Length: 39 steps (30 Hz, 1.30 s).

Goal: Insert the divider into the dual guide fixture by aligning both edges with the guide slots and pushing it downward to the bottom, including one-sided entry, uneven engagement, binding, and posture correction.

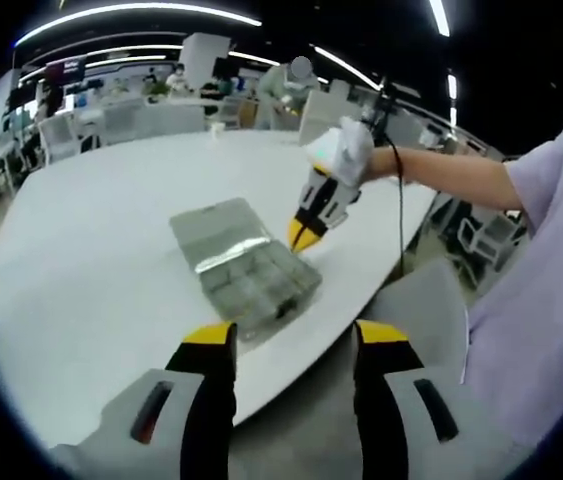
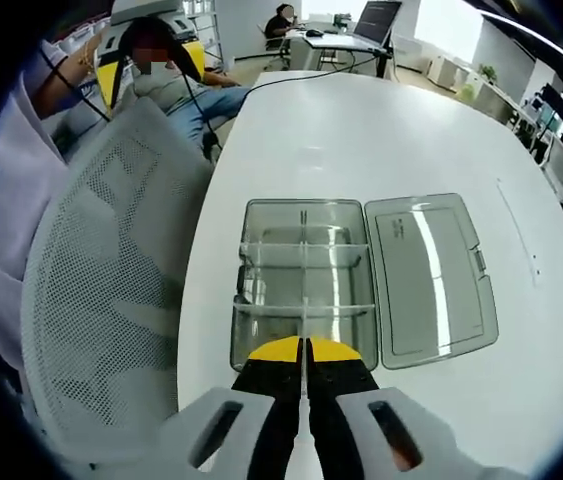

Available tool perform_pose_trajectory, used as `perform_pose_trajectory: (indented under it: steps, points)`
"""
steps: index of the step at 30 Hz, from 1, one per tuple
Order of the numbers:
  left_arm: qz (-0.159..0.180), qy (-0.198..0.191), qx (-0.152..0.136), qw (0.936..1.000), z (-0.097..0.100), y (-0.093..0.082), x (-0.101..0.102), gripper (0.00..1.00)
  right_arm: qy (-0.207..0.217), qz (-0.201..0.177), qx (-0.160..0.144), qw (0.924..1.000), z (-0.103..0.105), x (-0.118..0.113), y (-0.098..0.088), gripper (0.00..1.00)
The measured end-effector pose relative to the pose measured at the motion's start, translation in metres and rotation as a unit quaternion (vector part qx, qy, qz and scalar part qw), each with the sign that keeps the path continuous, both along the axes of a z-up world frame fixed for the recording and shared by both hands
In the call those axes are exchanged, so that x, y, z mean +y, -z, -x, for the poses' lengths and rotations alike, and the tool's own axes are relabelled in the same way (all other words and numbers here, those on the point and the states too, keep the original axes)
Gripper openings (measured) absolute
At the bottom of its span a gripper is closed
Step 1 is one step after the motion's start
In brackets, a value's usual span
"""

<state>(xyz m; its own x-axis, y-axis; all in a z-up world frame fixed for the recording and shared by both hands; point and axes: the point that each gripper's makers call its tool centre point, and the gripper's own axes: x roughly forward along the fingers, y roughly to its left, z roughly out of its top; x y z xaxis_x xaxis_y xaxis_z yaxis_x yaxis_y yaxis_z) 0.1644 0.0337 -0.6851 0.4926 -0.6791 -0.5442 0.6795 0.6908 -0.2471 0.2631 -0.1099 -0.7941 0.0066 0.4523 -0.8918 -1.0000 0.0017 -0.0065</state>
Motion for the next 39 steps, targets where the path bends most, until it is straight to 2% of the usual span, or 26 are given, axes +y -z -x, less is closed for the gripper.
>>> perform_pose_trajectory:
  steps: [39]
  points:
    - [0.006,-0.011,0.002,0.9999,-0.006,0.0,0.004,0.44,-0.004,0.031,0.01,0.9995,0.001,-0.001,0.026,0.0]
